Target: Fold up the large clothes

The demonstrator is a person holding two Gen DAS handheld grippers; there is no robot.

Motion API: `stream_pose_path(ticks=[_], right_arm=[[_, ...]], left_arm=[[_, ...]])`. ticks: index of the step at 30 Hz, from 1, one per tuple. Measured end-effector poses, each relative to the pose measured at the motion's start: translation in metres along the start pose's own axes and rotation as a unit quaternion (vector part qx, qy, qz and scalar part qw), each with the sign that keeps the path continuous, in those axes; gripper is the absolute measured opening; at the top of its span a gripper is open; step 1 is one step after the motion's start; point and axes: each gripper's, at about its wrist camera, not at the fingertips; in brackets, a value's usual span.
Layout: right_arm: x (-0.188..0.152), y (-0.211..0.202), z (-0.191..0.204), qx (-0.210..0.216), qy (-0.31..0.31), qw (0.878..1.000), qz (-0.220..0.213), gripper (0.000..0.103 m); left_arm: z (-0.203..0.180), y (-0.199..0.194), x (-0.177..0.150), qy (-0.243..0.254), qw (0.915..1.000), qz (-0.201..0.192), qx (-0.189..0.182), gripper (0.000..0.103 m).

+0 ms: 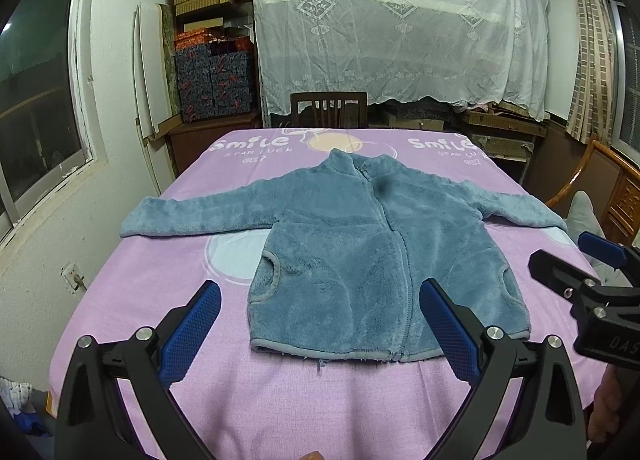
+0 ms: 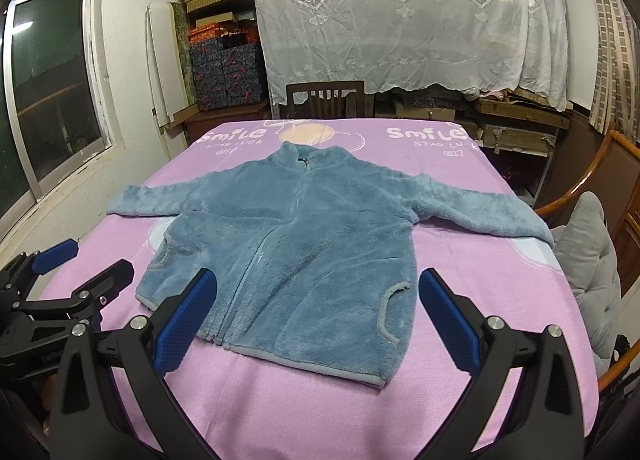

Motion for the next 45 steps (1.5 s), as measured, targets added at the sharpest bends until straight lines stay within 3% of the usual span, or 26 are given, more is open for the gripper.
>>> stream_pose_path(ticks=[18,22,26,30,32,36,38,40,41,42,43,44,45], right_arm=[[-0.005,0.025,-0.009,0.010,0.021,0.999,0.032,0.099],[-0.008,0.034,-0.024,0.058,0.038,0.996,0.061,0.099],[-0.025,0.047,-0.072,0.058,0.101,0.990,0.078,0.099],[-0.048,0.070,-0.118,0.064,0.161,0.976,0.132,0.099],[-0.055,0.079,-0.124,0.063,0.162,0.974,0.143,0.099],[-0.058,0.096,-0.118,0.090,0.151,0.969,0.172,0.098],[-0.059,0.099,-0.110,0.086,0.135,0.971,0.177,0.095],[-0.058,0.101,-0.100,0.092,0.122,0.973,0.175,0.085],[-0.058,0.102,-0.093,0.097,0.114,0.974,0.172,0.077],[-0.057,0.105,-0.086,0.100,0.105,0.975,0.168,0.073],[-0.056,0.106,-0.078,0.095,0.088,0.978,0.165,0.062],[-0.056,0.108,-0.074,0.098,0.082,0.979,0.158,0.037],[-0.054,0.109,-0.070,0.093,0.071,0.981,0.155,0.025]], left_arm=[[0.009,0.024,-0.005,-0.006,0.9996,0.029,-0.003,0.099],[0.021,0.039,-0.005,-0.011,0.9978,0.051,-0.042,0.099],[0.064,0.068,-0.010,-0.076,0.9892,0.102,-0.073,0.099],[0.096,0.091,-0.017,-0.131,0.9753,0.135,-0.116,0.099],[0.100,0.104,-0.019,-0.139,0.9703,0.143,-0.136,0.099],[0.100,0.127,-0.019,-0.130,0.9715,0.152,-0.128,0.097],[0.097,0.137,-0.017,-0.128,0.9680,0.164,-0.141,0.083],[0.093,0.140,-0.016,-0.117,0.9683,0.169,-0.142,0.078],[0.090,0.141,-0.016,-0.113,0.9672,0.173,-0.148,0.068],[0.088,0.142,-0.017,-0.112,0.9667,0.176,-0.147,0.065],[0.086,0.141,-0.017,-0.109,0.9684,0.177,-0.138,0.056],[0.084,0.140,-0.018,-0.109,0.9671,0.182,-0.140,0.036],[0.084,0.139,-0.019,-0.113,0.9653,0.186,-0.145,0.027]])
Point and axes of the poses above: each gripper's, at about its wrist camera, not at the fingertips, and y roughly the way its jaws point, z to its left, x to its top, and after that the axes turned 6 degrees about -x, right-handed
